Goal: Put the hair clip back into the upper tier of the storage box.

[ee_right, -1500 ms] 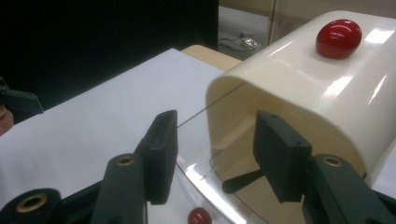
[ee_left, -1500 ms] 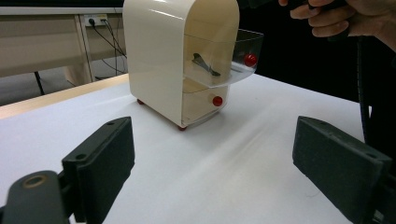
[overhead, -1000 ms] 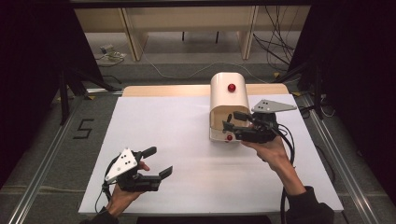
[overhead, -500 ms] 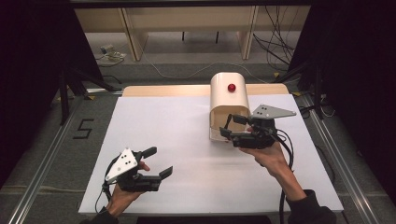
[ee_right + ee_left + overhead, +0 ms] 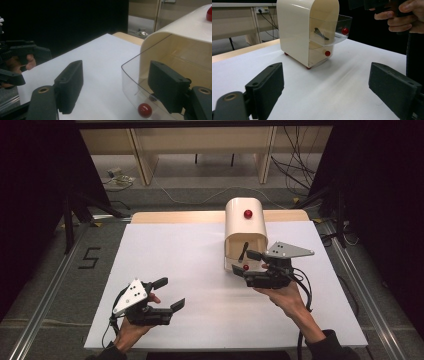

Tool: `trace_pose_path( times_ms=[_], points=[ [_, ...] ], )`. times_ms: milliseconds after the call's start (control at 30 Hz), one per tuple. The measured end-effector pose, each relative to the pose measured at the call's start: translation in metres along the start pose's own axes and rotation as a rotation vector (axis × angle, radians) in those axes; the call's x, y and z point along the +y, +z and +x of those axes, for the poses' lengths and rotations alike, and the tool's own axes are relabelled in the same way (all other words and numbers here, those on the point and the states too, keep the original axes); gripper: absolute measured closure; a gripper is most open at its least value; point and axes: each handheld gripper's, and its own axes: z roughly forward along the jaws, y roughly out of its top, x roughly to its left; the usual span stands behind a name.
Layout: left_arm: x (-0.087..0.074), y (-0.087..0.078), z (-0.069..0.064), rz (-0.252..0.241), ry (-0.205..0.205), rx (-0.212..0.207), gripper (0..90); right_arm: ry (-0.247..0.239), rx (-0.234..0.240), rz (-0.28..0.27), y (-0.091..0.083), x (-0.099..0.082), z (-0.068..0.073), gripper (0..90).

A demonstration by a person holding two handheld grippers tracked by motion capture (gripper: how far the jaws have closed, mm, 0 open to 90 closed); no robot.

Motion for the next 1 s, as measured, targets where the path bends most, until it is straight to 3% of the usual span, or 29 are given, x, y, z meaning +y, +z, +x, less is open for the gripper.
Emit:
trace_pose_path(
  times_ms=[1000],
  points=[
    [0.000,0.000,0.000,0.002,0.000,-0.006,12.3,0.002,-0.009,-0.054,-0.016,-0.033,-0.001,30.0]
  ],
)
